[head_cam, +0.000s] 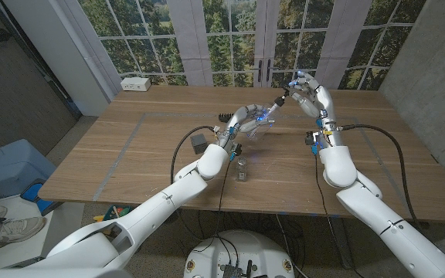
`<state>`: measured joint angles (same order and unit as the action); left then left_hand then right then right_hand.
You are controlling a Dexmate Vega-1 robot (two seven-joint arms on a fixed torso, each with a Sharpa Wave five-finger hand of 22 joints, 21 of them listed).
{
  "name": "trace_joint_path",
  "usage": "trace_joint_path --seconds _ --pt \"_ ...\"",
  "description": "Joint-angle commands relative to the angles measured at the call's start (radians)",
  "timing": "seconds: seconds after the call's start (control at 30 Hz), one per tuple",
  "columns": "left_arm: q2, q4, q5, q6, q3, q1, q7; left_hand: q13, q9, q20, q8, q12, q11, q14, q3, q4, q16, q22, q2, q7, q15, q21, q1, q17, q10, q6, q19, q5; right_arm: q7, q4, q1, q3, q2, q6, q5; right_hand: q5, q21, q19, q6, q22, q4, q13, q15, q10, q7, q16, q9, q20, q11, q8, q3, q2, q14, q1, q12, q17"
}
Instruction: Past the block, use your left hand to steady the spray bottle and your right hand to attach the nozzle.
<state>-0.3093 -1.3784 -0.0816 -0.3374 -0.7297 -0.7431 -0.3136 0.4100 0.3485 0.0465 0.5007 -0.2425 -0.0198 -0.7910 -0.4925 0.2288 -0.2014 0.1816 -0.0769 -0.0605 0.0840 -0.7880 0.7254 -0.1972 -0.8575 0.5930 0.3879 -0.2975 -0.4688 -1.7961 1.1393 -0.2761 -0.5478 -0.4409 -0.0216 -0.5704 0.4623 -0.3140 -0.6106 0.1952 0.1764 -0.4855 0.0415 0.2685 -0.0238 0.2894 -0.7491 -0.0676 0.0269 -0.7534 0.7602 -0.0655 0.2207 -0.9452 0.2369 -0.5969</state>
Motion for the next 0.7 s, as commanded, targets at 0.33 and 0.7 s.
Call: trace_joint_path --seconds 0.33,0.7 --pt "0.005 0.006 -0.001 -0.001 -0.002 0.008 -0.001 0.005 0.012 0.034 0.205 -0.006 0.221 -0.003 -0.168 -0.168 -0.001 0.003 0.250 0.151 0.150 -0.006 0.072 -0.002 -0.256 0.146 -0.005 -0.007 0.009 0.001 0.003 0.003 0.003 0.062 -0.025 -0.022 0.016 -0.006 -0.061 0.003 -0.003 -0.020 0.019 0.040 0.025 0.007 -0.136 -0.005 -0.005 -0.186 -0.029 0.017 0.012 -0.041 0.005 -0.020" --pt "0.004 0.004 -0.002 0.007 -0.004 0.008 -0.001 0.004 0.012 0.034 0.205 -0.005 0.221 -0.002 -0.168 -0.168 0.000 0.003 0.249 0.151 0.149 -0.006 0.073 -0.002 -0.255 0.146 -0.005 -0.008 0.017 -0.008 -0.010 -0.008 -0.013 0.102 -0.027 -0.040 0.016 0.001 -0.034 0.000 -0.013 -0.013 0.015 0.032 0.025 -0.004 -0.059 -0.012 0.005 -0.131 -0.027 0.010 0.008 -0.008 -0.012 -0.012"
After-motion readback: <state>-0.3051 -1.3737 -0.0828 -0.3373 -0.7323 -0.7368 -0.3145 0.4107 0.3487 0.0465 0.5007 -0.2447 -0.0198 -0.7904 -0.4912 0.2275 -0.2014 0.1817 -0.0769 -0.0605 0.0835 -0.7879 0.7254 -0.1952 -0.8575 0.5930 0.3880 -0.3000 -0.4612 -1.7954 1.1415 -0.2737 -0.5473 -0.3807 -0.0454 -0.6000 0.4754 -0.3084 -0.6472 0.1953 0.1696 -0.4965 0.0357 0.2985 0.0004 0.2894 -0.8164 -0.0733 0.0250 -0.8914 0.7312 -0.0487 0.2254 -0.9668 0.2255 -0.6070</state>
